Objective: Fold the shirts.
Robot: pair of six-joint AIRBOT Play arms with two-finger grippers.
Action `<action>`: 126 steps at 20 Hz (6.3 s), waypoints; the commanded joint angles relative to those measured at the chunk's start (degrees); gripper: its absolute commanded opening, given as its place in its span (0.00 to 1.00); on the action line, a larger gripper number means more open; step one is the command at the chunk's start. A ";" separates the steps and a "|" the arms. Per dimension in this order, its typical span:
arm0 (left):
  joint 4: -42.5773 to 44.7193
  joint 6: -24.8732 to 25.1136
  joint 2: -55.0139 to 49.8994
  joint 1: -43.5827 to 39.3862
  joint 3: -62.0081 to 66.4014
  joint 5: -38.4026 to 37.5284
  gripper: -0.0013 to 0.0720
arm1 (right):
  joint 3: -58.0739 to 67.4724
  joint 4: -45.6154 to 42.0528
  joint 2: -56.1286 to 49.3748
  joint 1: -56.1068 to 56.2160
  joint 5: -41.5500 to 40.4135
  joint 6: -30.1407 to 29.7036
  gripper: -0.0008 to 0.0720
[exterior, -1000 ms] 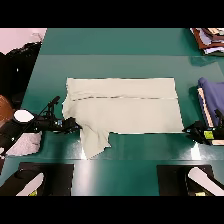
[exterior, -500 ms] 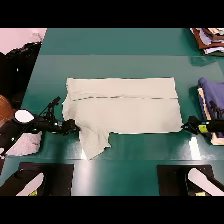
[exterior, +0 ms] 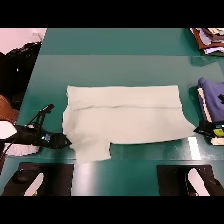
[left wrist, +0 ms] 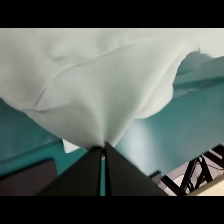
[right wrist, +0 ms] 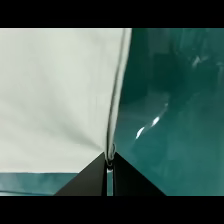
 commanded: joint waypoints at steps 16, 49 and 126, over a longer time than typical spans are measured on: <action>5.81 3.17 -39.76 0.04 28.59 30.25 0.06 | 30.53 8.22 -36.24 10.14 -6.86 3.34 0.03; -6.67 6.91 -56.06 -17.00 46.01 28.81 0.06 | 30.03 20.31 -52.43 8.52 -5.68 -12.72 0.04; 18.78 1.70 -38.21 4.55 60.81 9.18 0.06 | 56.02 37.97 -69.85 52.94 -16.90 -1.42 0.04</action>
